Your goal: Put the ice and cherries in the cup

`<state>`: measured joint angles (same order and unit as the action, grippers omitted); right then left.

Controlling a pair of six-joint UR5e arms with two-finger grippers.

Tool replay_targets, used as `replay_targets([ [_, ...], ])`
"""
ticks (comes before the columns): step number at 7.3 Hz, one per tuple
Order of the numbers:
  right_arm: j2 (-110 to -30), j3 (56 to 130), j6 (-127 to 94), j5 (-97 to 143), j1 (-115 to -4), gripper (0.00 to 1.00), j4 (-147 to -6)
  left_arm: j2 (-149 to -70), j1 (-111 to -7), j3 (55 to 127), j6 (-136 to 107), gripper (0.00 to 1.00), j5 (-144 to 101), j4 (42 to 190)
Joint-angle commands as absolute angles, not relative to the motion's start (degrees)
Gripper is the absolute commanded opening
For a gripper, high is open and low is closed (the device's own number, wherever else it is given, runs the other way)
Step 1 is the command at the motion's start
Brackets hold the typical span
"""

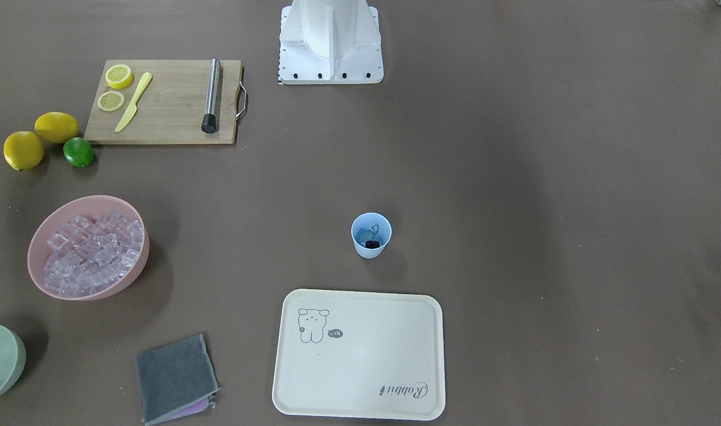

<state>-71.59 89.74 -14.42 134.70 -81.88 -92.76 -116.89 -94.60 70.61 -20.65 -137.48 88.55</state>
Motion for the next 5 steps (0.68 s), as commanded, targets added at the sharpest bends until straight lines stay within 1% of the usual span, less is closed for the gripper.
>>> replay_targets([
  [1,-70.3,89.2,-13.7,134.6,-81.8,1.00,-92.8,-115.7,-94.3,70.5,-20.7,0.98,-137.5,88.5],
  [5,-70.1,89.2,-13.7,134.6,-81.8,1.00,-92.7,-115.2,-94.1,70.4,-20.7,0.98,-137.5,88.9],
])
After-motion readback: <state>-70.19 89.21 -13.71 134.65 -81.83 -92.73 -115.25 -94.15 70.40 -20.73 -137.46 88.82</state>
